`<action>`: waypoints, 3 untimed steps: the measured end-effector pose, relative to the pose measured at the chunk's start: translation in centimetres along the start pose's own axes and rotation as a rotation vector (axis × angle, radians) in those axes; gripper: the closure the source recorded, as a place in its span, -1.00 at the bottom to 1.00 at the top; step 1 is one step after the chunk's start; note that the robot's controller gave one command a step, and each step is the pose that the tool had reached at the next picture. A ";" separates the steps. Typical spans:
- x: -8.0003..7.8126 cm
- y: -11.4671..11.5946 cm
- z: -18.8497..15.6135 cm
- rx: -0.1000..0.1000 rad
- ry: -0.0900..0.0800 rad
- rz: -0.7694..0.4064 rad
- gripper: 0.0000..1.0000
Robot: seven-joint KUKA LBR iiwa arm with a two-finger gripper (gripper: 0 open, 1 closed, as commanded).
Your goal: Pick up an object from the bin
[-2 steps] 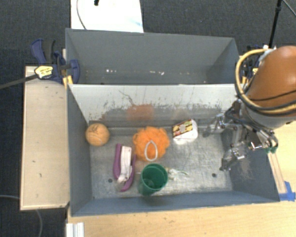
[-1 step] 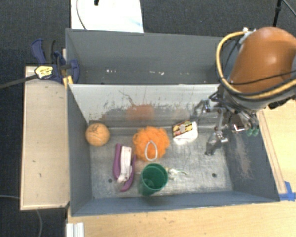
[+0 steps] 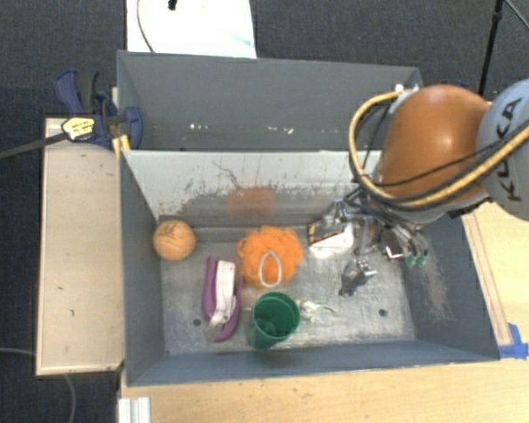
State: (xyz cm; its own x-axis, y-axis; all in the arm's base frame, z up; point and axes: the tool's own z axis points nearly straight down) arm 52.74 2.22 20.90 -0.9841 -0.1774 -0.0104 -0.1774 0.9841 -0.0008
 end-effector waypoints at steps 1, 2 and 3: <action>0.6 0.2 4.8 -0.002 0.006 0.025 -1.00; 1.4 1.1 8.2 -0.001 0.007 -0.077 -1.00; -0.6 2.5 10.0 -0.001 0.006 -0.267 -1.00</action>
Offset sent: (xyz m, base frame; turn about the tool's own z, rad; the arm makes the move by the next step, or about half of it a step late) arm -0.0266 0.0215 -0.1170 -0.2872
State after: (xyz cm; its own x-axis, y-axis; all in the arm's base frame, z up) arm 53.03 4.81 10.91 -0.9026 -0.4305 -0.0036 -0.4305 0.9026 -0.0012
